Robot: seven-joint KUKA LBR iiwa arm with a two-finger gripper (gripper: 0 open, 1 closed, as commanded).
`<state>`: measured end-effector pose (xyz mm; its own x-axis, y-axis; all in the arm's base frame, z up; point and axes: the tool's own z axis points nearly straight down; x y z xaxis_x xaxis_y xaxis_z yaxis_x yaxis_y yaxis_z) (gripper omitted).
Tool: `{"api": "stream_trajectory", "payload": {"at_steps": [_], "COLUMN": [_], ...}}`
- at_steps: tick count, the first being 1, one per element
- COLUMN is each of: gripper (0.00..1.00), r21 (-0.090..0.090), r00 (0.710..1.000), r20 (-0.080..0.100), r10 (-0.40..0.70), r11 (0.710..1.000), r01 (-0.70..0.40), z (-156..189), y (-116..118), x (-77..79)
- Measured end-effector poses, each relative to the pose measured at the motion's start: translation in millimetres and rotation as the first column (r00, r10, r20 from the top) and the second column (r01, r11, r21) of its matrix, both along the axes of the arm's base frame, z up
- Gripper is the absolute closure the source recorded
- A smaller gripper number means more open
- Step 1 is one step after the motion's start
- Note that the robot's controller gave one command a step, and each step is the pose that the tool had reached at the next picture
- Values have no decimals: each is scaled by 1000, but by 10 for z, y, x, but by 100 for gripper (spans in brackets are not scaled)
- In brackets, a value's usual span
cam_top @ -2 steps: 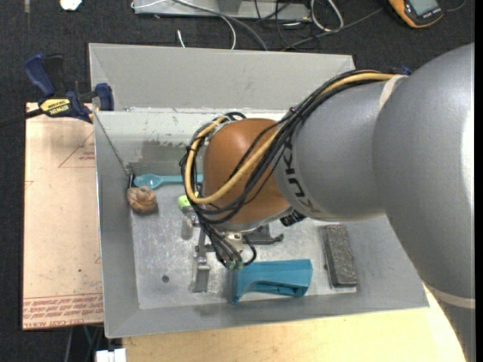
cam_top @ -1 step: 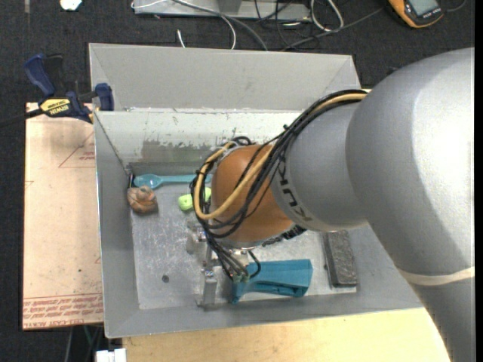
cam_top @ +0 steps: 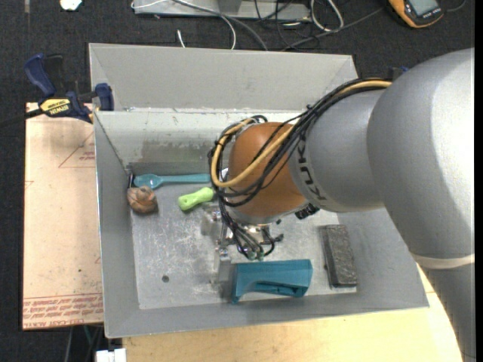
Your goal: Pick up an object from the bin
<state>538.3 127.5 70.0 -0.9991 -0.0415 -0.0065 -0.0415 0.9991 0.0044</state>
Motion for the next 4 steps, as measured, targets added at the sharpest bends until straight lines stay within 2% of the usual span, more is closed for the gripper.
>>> {"api": "stream_trajectory", "payload": {"at_steps": [1,2,3,4], "gripper": [0,0,0,0], "r21": [5,4,8,9], "r00": [1000,1000,1000,1000], "r20": [0,4,3,5], "r10": [14,15,28,16], "r11": [1000,1000,1000,1000], "r01": [-14,-15,-28,-16], "z": [3,5,-5,-2], "y": [-433,-781,-1105,-1297], "x": [-117,-374,-106,-40]}}
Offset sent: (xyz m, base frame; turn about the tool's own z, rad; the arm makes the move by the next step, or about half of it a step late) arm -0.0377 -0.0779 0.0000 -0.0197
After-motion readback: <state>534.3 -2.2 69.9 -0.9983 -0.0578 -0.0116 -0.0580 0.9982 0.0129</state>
